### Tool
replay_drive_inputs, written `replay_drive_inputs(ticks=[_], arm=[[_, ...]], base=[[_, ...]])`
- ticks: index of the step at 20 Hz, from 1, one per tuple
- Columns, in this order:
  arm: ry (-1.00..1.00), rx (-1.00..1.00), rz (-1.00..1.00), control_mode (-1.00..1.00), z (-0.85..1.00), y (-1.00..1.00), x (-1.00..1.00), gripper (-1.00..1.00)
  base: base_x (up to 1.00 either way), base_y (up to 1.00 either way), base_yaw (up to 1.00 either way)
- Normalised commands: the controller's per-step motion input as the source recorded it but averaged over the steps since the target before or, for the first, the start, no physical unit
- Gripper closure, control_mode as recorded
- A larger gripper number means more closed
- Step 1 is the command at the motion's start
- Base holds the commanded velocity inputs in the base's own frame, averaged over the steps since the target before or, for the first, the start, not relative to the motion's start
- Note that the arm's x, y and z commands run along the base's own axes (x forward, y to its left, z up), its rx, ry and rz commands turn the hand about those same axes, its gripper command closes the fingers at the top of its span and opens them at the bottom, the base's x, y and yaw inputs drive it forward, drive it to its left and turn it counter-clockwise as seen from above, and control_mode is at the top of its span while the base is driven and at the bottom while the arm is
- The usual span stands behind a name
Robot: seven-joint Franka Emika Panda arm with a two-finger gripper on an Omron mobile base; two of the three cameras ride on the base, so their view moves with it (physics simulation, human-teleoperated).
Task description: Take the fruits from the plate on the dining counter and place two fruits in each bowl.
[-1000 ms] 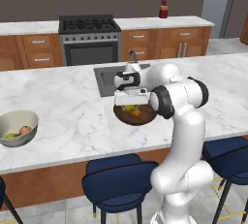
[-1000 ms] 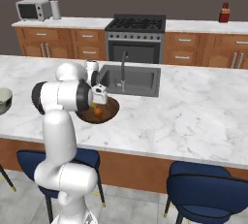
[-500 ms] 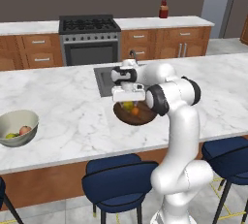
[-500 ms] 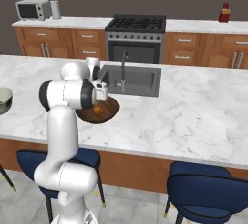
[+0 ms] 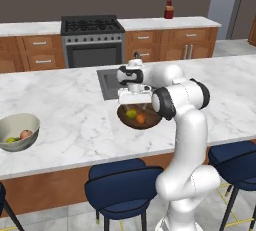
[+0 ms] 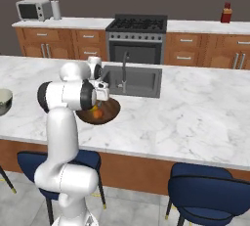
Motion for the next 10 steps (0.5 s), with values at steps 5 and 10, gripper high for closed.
replay_drive_inputs(ticks=[5, 10], arm=[[-0.28, 0.00, 0.00, -1.00, 0.63, -0.33, -1.00, -1.00], [-0.25, 0.00, 0.00, -1.00, 0.92, -0.23, -1.00, -1.00]], base=[[0.00, 0.00, 0.00], [0.00, 0.00, 0.00]])
